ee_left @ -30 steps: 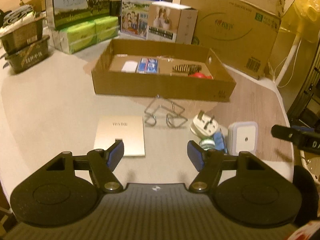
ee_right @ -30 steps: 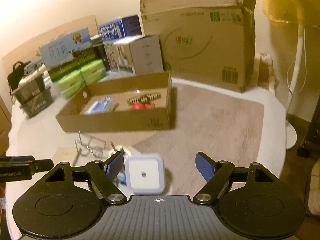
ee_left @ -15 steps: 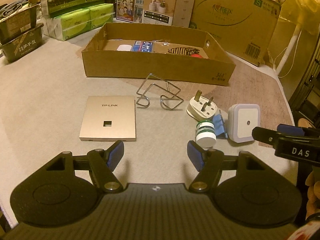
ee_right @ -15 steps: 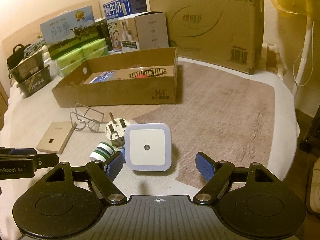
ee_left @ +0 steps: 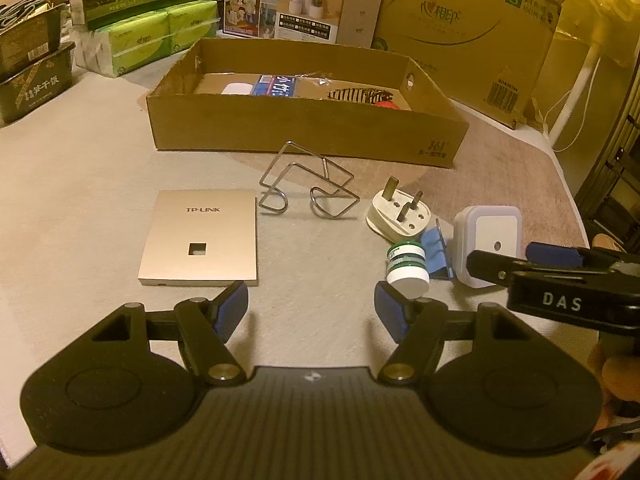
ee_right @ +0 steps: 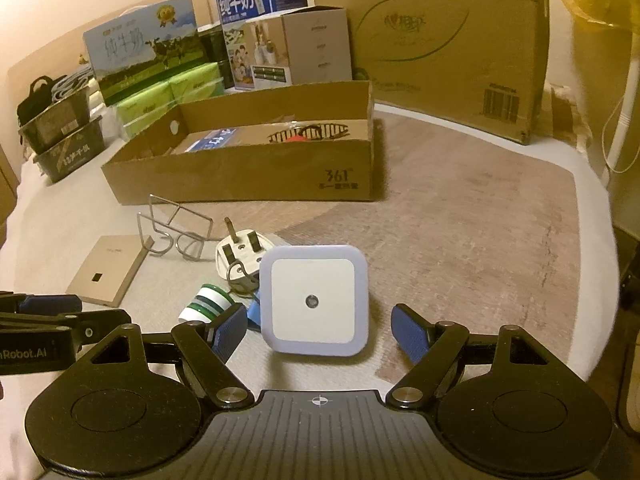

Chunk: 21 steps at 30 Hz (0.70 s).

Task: Organize rigid objects
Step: 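Grasp the green-white roll with the left tool while the right tool grasps the white night light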

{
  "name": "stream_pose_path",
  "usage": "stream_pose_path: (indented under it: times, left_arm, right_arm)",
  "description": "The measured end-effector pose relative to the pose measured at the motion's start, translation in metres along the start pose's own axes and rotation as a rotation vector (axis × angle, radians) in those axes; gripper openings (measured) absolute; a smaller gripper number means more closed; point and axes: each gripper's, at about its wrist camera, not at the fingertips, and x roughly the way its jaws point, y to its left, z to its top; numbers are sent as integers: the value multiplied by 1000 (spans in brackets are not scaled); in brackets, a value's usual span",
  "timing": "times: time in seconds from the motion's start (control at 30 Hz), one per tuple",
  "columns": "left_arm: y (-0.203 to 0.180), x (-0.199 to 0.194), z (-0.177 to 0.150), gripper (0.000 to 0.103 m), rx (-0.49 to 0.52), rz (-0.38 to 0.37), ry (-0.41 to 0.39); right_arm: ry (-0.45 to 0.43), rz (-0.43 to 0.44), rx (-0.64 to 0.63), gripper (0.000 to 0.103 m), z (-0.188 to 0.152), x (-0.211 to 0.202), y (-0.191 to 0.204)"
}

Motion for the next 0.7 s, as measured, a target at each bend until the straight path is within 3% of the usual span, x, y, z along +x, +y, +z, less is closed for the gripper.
stream_pose_path:
  times: [0.27, 0.37, 0.7]
  left_arm:
    - [0, 7, 0, 67, 1, -5, 7]
    - [0, 10, 0, 67, 1, -8, 10]
    - [-11, 18, 2, 67, 17, -59, 4]
  right_arm:
    - [6, -2, -19, 78, 4, 15, 3]
    - [11, -12, -31, 66, 5, 17, 4]
    - [-12, -19, -30, 65, 8, 9, -3]
